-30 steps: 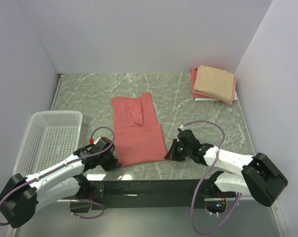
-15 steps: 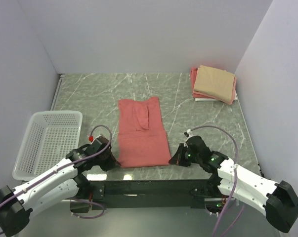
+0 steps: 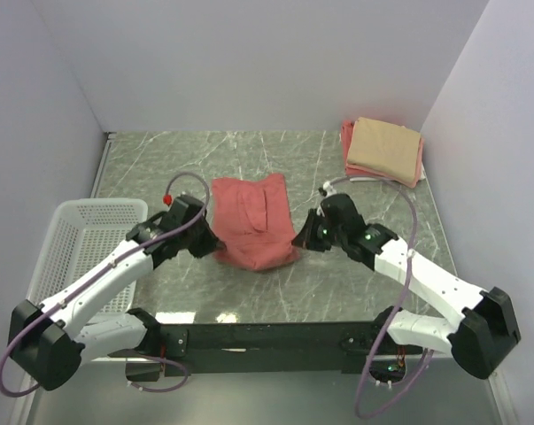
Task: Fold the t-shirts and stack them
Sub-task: Fold the tshirt
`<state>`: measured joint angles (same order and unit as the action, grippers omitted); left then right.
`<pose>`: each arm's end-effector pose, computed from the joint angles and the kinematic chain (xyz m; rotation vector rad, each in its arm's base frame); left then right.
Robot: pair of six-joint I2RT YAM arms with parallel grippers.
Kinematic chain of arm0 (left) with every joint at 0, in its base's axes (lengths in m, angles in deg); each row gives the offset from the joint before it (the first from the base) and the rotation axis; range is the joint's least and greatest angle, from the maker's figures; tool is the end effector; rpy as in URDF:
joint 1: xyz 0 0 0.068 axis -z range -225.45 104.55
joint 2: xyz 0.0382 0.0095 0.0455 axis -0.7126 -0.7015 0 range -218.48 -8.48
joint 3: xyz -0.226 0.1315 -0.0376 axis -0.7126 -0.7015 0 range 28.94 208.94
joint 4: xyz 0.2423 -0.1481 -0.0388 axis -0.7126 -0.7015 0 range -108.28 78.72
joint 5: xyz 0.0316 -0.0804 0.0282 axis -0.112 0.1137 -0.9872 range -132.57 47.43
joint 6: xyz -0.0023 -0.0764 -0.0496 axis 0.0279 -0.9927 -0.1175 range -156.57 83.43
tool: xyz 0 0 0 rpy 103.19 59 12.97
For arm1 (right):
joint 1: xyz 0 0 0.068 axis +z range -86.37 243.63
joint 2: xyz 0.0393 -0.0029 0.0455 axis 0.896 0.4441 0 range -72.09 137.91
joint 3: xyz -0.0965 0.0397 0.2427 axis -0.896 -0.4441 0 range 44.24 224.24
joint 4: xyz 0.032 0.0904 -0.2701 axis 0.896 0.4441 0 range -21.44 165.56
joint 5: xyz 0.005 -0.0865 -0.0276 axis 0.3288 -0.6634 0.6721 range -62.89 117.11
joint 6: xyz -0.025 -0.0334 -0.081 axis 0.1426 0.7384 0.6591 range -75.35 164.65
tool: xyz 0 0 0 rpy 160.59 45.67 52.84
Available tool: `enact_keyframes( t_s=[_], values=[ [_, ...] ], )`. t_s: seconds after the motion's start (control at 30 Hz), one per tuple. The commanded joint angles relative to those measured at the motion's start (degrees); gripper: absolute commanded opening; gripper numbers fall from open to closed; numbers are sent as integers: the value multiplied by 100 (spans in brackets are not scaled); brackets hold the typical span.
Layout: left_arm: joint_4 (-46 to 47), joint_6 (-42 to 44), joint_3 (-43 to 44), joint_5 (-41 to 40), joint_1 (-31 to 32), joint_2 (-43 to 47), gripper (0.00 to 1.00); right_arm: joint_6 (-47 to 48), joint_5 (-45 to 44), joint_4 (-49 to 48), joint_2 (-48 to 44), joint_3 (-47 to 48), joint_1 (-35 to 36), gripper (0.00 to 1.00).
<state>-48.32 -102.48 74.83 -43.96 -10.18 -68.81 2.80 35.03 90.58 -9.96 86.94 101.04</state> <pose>0.2205 -0.1536 0.2037 -0.7011 2.5175 -0.6853 0.2260 0.1869 0.2026 0.0185 2.4447 0.8331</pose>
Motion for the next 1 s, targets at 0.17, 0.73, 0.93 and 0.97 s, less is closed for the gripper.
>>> enact_keyframes(
  t_s=[0.17,0.73,0.93,0.97],
  values=[
    [390,623,1325,383,-1055,-899,0,554,227,-119,1274,1695,-743,0],
    [1014,825,4208,1738,-2480,-4327,0,994,1070,-92,5168,5580,-1772,0],
    [1610,816,4604,2089,-2770,-5409,0,906,1273,-110,6249,6486,-2018,11],
    [1673,825,4726,2238,-2840,-5662,2,924,1282,-93,6337,6575,-2044,26]
  ],
)
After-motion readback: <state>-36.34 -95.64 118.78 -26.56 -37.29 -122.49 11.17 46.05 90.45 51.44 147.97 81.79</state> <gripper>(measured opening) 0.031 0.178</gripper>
